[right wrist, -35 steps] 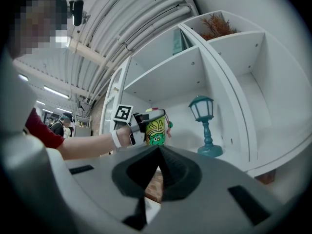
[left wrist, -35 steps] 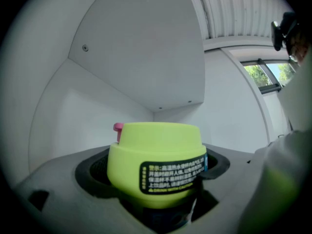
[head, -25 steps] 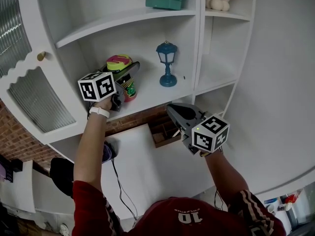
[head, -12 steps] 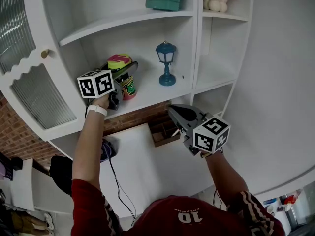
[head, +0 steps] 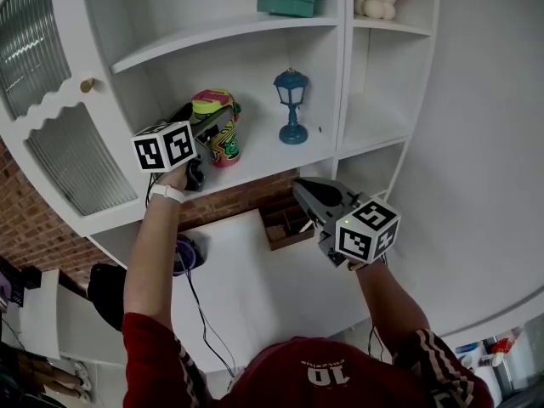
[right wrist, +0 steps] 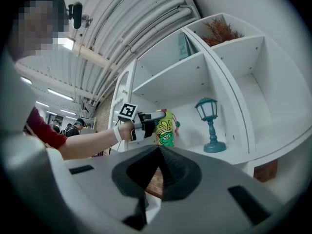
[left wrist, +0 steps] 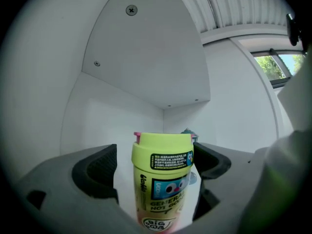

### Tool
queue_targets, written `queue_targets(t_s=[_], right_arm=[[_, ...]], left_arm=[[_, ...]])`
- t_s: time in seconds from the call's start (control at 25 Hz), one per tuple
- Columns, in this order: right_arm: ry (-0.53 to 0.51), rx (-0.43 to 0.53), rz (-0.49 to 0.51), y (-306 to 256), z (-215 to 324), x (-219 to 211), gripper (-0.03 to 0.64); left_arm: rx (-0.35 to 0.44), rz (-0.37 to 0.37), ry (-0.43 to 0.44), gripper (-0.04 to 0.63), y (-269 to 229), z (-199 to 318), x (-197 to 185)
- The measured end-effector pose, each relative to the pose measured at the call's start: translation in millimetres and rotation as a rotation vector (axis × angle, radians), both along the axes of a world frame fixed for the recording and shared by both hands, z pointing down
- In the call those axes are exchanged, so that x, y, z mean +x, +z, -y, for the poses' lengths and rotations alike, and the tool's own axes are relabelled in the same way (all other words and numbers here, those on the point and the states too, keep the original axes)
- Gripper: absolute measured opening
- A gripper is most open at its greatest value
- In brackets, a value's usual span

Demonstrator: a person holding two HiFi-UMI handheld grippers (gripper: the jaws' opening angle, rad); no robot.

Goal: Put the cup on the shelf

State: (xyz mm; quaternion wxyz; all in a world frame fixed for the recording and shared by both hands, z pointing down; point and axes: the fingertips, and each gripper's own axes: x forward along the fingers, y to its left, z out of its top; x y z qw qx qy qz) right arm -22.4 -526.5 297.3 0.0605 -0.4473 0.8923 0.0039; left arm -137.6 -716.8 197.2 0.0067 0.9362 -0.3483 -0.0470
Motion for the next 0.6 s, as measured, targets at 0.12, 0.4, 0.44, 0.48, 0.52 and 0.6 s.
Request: queue_targets(t_s=[0.12, 0.4, 0.44, 0.48, 0.52, 0.6], right_arm=[[-0.005, -0.003, -0.004, 2, -3, -3, 0.005], [-0.016, -0.01, 0.008, 9, -8, -3, 0.005], [-0.021, -0.013, 0.012, 10, -8, -3, 0.005], [-0.027, -0.015, 0.015, 11, -9, -3, 0.005], [-0.033, -0.017, 0.015, 12, -10, -4, 0.005], [-0.046, -0.019, 0.015, 12, -12, -4, 0.005]], left_arm=[[-0.004, -0.014, -0.022, 0.488, 0, -2, -6], [-0.001, -0.01, -0.012, 0.488, 8, -13, -6], [0.0, -0.007, -0.014, 0.488, 9, -15, -6], [0.001, -0.006, -0.017, 0.488, 10, -17, -6], [0.001, -0.006, -0.02, 0.488, 11, -19, -7], [0.005, -0.007, -0.028, 0.486, 10, -25, -8]])
